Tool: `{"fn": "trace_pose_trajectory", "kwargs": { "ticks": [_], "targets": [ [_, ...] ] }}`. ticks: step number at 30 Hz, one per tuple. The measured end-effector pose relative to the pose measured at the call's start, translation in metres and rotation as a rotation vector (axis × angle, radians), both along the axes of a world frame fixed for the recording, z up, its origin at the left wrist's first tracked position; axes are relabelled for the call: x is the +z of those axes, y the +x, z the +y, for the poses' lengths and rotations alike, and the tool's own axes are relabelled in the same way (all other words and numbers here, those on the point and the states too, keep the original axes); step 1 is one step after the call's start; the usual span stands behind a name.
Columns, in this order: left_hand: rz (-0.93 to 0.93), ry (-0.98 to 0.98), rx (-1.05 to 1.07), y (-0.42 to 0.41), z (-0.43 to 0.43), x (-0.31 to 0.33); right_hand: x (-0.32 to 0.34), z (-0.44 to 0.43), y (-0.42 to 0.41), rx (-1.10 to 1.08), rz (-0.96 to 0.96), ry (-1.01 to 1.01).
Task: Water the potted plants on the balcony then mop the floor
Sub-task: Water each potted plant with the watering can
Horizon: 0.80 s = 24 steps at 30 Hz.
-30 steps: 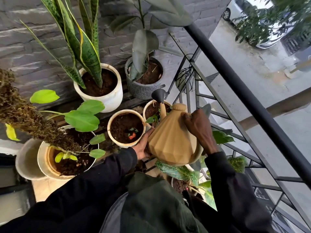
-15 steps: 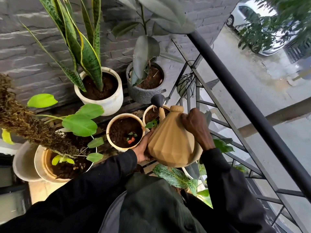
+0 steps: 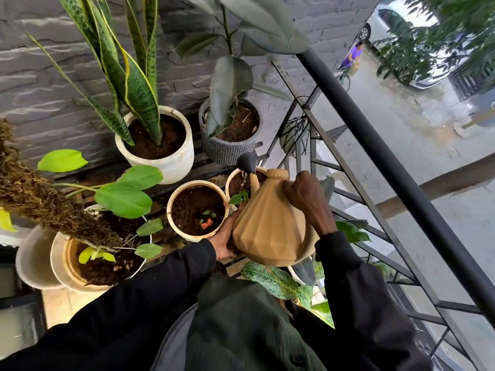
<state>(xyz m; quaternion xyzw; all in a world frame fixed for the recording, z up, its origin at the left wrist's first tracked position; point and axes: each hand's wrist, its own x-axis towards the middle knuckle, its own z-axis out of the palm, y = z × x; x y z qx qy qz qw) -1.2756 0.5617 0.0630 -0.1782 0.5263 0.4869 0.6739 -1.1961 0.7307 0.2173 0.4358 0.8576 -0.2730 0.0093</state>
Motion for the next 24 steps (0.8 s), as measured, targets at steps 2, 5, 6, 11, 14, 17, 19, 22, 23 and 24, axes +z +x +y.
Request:
{"fn": "trace_pose_trajectory", "kwargs": {
  "ticks": [2, 5, 6, 11, 14, 17, 19, 22, 23, 24],
  "targets": [
    [-0.01, 0.001, 0.015, -0.001, 0.0, 0.002, -0.001, -0.001, 0.0, 0.012, 0.004, 0.003],
    [-0.004, -0.024, 0.028, -0.002, -0.001, -0.004, -0.007, 0.003, -0.003, 0.006, 0.0, 0.008],
    [-0.006, -0.025, 0.032, -0.002, -0.001, -0.005, -0.009, 0.004, -0.004, 0.0, -0.006, 0.008],
    [-0.003, -0.038, 0.033, -0.004, -0.002, -0.016, -0.017, 0.008, -0.007, -0.004, -0.021, 0.014],
    [-0.012, -0.03, 0.036, -0.004, -0.002, -0.019, -0.019, 0.009, -0.008, -0.003, -0.011, 0.0],
    [-0.005, -0.022, 0.03, -0.005, -0.002, -0.021, -0.021, 0.01, -0.008, 0.003, -0.002, -0.007],
    [0.003, -0.023, 0.03, -0.005, -0.002, -0.021, -0.021, 0.01, -0.008, 0.005, -0.009, -0.011],
    [0.006, -0.025, 0.03, -0.005, -0.003, -0.024, -0.022, 0.01, -0.005, 0.011, 0.0, -0.025],
    [0.008, -0.026, 0.03, -0.005, -0.003, -0.025, -0.023, 0.01, -0.004, 0.01, 0.009, -0.028],
    [0.011, -0.03, 0.028, -0.005, -0.003, -0.026, -0.024, 0.01, -0.003, 0.009, 0.016, -0.027]
  ]
}}
